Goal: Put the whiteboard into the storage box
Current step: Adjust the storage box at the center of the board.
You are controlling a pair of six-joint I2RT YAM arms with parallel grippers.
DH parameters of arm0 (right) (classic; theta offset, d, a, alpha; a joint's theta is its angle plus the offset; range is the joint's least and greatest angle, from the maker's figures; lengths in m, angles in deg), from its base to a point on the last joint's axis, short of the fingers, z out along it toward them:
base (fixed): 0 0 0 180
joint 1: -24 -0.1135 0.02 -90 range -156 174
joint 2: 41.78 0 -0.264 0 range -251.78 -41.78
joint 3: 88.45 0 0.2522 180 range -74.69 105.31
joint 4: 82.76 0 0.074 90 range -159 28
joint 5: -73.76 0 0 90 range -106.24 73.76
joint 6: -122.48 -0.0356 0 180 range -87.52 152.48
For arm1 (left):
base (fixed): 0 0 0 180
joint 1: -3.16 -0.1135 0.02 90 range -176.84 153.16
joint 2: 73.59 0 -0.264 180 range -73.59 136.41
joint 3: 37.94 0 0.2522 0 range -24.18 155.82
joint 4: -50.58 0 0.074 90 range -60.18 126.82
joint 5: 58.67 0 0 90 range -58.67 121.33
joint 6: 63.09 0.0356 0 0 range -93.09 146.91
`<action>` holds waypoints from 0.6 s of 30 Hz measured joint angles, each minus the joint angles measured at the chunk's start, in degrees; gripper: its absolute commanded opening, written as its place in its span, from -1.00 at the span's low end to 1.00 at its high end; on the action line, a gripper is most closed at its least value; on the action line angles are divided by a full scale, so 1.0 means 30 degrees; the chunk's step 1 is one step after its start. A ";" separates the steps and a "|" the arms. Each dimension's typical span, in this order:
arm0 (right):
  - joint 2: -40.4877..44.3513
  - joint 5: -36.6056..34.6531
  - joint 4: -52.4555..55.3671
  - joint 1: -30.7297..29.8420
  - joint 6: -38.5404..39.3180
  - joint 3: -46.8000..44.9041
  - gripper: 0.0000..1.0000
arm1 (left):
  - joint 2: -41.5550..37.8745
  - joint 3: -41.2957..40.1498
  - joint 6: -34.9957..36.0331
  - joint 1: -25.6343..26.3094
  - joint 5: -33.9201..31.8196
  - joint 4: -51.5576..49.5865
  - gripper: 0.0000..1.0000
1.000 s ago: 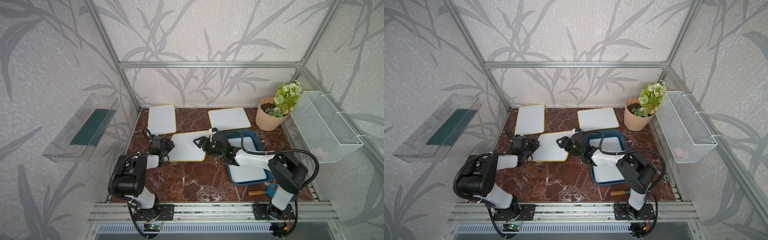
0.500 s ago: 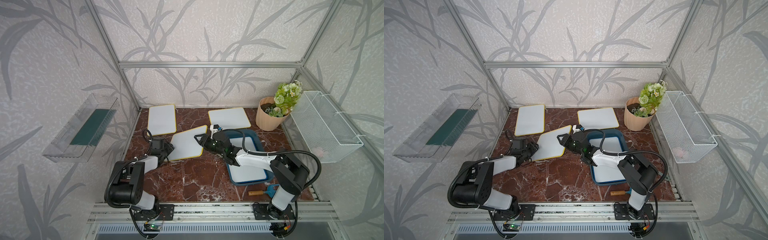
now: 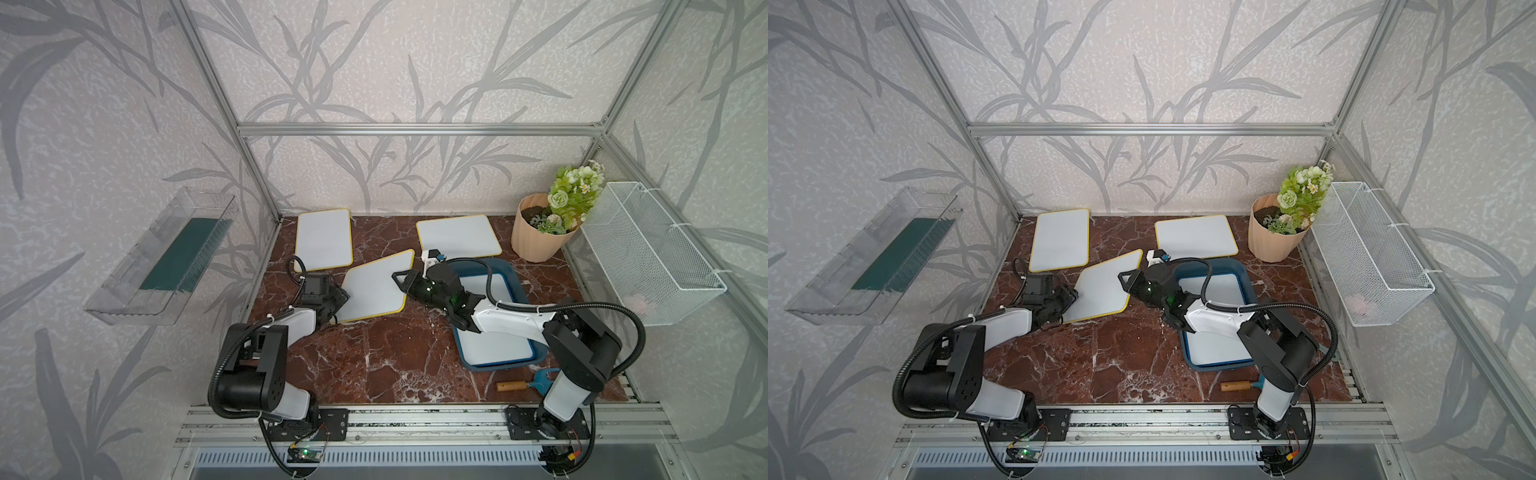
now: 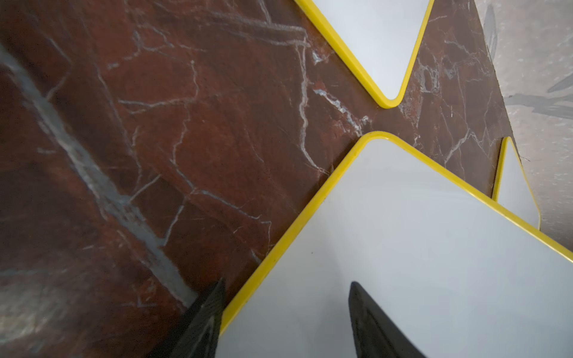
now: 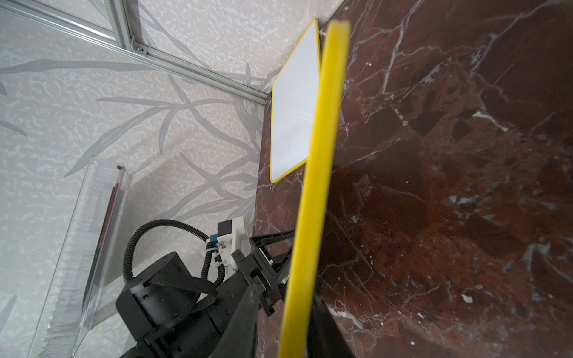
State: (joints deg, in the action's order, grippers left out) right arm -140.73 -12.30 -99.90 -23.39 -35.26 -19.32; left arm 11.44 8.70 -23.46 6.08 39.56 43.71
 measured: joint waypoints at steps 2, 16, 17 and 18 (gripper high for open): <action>0.0182 -0.0007 0.0437 -0.0007 0.0175 -0.0051 -0.55 | 0.0000 0.0109 -0.0087 0.0000 0.0087 -0.0262 0.32; 0.0729 -0.0685 0.2441 -0.0095 0.1005 -0.0284 -0.79 | 0.0342 0.0590 -0.0117 0.0029 0.0328 -0.0590 0.31; 0.0758 -0.0707 0.2455 -0.0124 0.1049 -0.0284 -0.82 | 0.0444 0.0692 -0.0044 0.0036 0.0299 -0.0648 0.31; 0.0801 -0.0750 0.2426 -0.0146 0.1020 -0.0291 -0.84 | 0.0517 0.0831 0.0044 0.0044 0.0277 -0.0765 0.31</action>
State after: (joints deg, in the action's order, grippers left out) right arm -138.33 -14.55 -92.62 -23.83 -32.20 -20.19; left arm 12.99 11.20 -23.33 6.21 40.39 41.42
